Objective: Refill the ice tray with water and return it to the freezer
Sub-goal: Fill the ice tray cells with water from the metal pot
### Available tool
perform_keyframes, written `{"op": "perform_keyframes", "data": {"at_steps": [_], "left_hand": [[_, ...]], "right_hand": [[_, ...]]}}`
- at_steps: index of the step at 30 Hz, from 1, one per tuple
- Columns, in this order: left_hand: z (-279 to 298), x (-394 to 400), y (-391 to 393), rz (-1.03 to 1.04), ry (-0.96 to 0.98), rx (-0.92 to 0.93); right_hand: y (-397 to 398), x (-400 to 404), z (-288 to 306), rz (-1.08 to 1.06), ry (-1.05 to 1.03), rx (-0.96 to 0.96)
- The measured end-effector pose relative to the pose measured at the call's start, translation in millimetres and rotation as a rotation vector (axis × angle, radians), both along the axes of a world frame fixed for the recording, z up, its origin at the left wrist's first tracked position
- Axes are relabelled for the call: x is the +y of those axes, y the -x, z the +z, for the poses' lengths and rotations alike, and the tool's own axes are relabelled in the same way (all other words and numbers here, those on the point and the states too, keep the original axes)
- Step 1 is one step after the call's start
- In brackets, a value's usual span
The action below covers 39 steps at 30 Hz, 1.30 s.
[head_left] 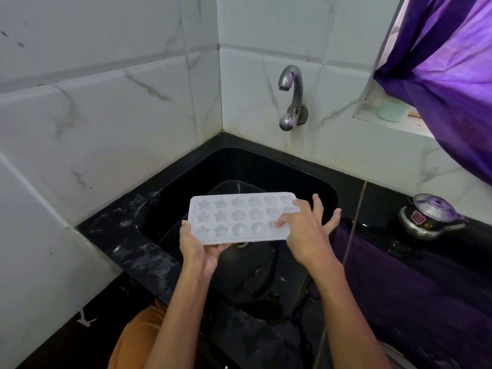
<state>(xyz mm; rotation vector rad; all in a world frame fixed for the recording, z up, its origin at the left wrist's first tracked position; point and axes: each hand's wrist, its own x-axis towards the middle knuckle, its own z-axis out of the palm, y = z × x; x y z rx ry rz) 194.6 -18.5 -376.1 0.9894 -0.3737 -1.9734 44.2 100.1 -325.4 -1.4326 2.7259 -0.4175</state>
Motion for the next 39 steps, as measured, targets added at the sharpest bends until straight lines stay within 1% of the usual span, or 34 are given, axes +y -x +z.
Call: {"op": "perform_keyframes", "data": {"at_steps": [5, 8, 14, 17, 24, 29, 35, 39], "left_hand": [[-2.5, 0.3, 0.6, 0.002, 0.004, -0.008], [-4.2, 0.6, 0.1, -0.005, 0.006, -0.021], [-4.1, 1.7, 2.0, -0.012, 0.017, -0.013], [-5.0, 1.7, 1.6, -0.01, 0.02, -0.023], [-4.7, 4.5, 4.5, -0.017, 0.013, -0.028], [-3.7, 4.8, 3.6, -0.024, 0.003, -0.037], [-1.9, 4.7, 5.3, -0.021, 0.005, -0.028], [-1.2, 6.1, 8.5, -0.027, 0.002, -0.022]], "right_hand": [[-7.8, 0.3, -3.4, 0.029, -0.056, -0.01], [-5.0, 3.5, -0.7, 0.021, -0.054, -0.044], [-7.1, 5.0, -0.7, 0.022, -0.06, -0.02], [-5.5, 6.6, 1.2, 0.022, -0.057, -0.056], [-12.1, 3.5, 0.1, -0.008, -0.086, -0.01], [-8.0, 4.1, 0.2, 0.001, -0.111, -0.033], [-5.7, 4.1, 1.0, -0.017, 0.039, -0.019], [-12.5, 0.9, 1.7, 0.056, 0.023, -0.024]]}}
